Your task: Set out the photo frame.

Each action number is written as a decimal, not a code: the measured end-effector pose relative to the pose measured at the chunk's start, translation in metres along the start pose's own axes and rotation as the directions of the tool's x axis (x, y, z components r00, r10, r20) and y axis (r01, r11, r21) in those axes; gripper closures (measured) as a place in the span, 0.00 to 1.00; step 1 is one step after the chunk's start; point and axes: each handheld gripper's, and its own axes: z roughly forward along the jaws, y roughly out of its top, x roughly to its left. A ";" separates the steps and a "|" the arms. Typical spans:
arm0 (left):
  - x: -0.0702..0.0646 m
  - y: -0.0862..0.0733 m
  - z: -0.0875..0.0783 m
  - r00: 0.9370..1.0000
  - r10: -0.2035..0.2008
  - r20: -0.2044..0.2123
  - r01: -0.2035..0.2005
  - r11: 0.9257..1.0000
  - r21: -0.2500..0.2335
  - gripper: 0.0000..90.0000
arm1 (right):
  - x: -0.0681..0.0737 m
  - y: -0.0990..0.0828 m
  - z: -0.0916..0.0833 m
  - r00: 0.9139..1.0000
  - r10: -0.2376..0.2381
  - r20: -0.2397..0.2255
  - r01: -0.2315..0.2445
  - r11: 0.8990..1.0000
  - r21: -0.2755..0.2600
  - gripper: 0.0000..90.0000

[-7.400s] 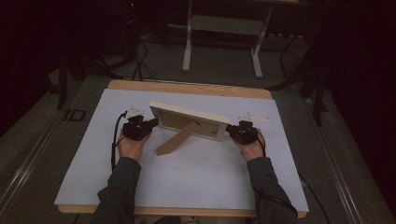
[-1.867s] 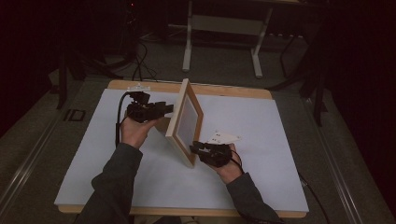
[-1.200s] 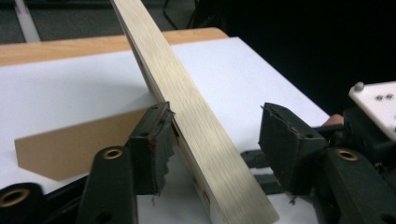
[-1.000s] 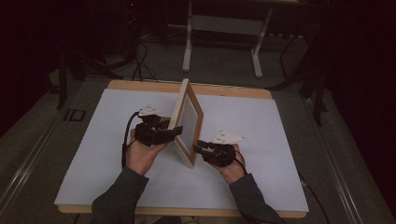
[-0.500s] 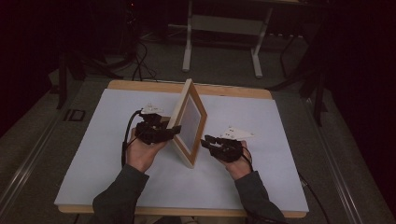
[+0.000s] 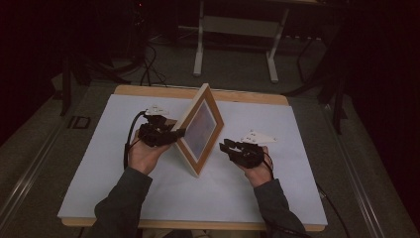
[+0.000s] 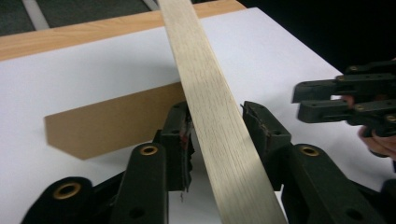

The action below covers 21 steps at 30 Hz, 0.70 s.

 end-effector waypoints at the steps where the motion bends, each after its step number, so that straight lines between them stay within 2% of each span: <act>1: 0.000 0.000 0.000 1.000 0.000 0.000 0.000 1.000 0.000 0.74 | 0.000 0.000 0.000 1.000 0.002 0.001 -0.002 1.000 -0.001 0.77; 6: 0.012 0.000 0.000 1.000 0.009 0.018 -0.009 1.000 -0.015 0.77 | -0.002 -0.001 0.000 1.000 0.001 0.005 -0.001 1.000 0.002 0.77; 11: 0.022 0.001 -0.001 0.998 0.047 0.044 -0.046 0.999 -0.011 0.78 | -0.003 0.000 -0.001 1.000 0.003 0.009 -0.003 1.000 -0.002 0.77; 12: 0.025 0.002 -0.002 0.996 0.059 0.063 -0.059 0.998 -0.010 0.78 | -0.004 0.001 -0.001 1.000 0.003 0.011 -0.003 1.000 -0.003 0.77; 13: 0.025 0.002 -0.002 0.996 0.059 0.063 -0.059 0.998 -0.010 0.78 | -0.004 0.001 -0.001 1.000 0.003 0.011 -0.003 1.000 -0.003 0.77; 16: 0.032 0.002 -0.002 0.993 0.067 0.100 -0.066 0.998 -0.015 0.78 | -0.005 0.003 -0.002 1.000 0.001 0.016 -0.001 1.000 -0.006 0.77; 19: 0.038 0.002 -0.002 0.988 0.086 0.131 -0.084 0.996 -0.019 0.79 | -0.007 0.005 -0.004 1.000 0.000 0.021 0.001 1.000 -0.009 0.77; 20: 0.040 0.003 -0.002 0.984 0.098 0.151 -0.096 0.995 -0.018 0.79 | -0.008 0.005 -0.004 1.000 -0.001 0.023 0.001 1.000 -0.010 0.77; 21: 0.040 0.003 -0.002 0.984 0.098 0.151 -0.096 0.995 -0.018 0.79 | -0.008 0.005 -0.004 1.000 -0.001 0.023 0.001 1.000 -0.010 0.77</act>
